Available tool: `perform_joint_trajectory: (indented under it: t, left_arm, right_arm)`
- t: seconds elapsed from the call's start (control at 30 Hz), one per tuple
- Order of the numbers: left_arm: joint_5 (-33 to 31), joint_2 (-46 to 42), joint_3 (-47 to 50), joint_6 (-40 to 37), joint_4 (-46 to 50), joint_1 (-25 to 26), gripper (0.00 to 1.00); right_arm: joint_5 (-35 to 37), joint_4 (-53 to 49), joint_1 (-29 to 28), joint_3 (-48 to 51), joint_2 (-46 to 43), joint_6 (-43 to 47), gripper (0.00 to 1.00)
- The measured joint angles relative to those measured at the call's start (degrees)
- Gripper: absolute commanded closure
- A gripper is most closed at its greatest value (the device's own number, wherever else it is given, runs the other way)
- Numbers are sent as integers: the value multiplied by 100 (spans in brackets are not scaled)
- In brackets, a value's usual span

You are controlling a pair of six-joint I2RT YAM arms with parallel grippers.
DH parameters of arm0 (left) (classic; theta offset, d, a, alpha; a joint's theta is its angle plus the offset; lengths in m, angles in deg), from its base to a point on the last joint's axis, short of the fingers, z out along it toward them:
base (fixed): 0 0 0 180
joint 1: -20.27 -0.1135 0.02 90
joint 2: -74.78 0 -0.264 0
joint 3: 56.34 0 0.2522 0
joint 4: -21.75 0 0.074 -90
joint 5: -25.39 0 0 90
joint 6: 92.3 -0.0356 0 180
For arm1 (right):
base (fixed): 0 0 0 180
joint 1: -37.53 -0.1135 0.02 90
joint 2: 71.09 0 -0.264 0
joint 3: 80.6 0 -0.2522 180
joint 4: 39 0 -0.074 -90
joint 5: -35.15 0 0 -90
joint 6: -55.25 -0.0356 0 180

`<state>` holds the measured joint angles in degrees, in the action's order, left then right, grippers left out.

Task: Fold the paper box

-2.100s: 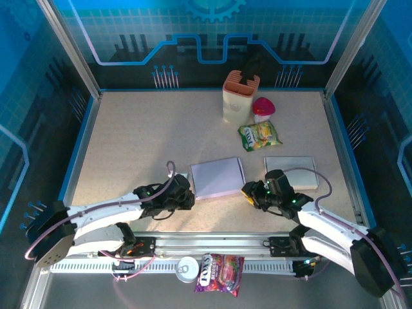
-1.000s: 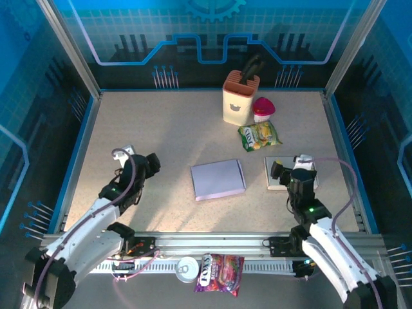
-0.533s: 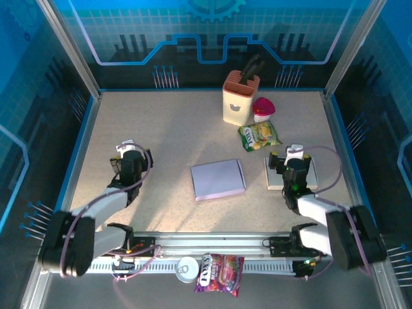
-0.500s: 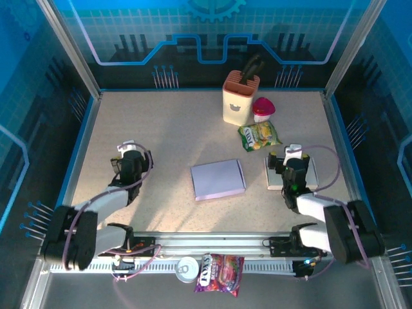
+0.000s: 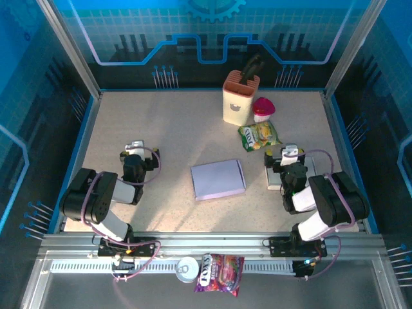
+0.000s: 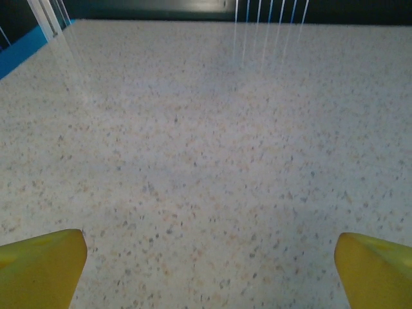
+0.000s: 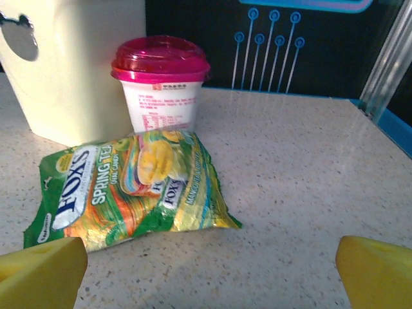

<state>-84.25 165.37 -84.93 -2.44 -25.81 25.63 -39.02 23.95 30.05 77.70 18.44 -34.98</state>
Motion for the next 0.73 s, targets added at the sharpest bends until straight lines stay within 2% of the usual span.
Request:
perform_joint_trajectory:
  t: [0.33, 0.73]
  left_arm:
    - [70, -11, -538, 20, 415, -205, 1]
    - [116, -11, -538, 20, 551, -205, 1]
  right_arm:
    - [229, -1005, -52, -852, 50, 74, 0]
    - [431, -1397, -179, -905, 42, 186, 0]
